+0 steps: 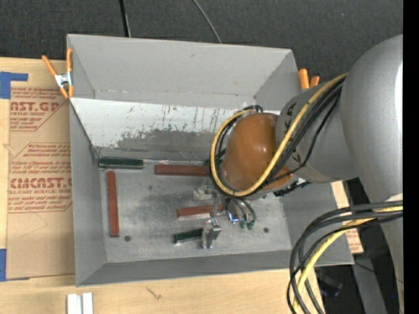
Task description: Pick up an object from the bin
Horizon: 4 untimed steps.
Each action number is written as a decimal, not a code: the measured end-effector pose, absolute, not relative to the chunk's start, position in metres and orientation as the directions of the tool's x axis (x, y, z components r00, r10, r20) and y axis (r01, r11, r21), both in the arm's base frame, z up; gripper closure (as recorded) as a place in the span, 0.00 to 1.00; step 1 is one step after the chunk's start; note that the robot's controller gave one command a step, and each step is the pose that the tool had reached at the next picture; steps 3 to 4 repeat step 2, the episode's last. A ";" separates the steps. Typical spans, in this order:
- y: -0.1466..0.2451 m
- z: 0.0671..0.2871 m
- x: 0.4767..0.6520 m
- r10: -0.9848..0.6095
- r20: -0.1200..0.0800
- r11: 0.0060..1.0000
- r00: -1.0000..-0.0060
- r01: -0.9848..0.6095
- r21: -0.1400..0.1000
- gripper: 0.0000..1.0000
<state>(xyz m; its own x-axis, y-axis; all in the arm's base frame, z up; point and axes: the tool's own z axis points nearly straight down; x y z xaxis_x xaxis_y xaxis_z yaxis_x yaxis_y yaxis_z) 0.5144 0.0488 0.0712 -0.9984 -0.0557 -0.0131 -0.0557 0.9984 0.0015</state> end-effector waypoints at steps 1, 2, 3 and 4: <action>0.045 0.076 0.526 0.031 -0.015 1.000 -0.999 0.031 0.006 1.00; 0.045 0.076 0.526 0.031 -0.015 1.000 -0.999 0.031 0.006 1.00; 0.045 0.076 0.526 0.031 -0.015 1.000 -0.999 0.031 0.006 1.00; 0.045 0.076 0.526 0.031 -0.015 1.000 -0.999 0.031 0.006 1.00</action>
Offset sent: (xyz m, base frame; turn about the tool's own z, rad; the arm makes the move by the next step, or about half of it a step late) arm 0.0000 0.0000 0.0000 0.0000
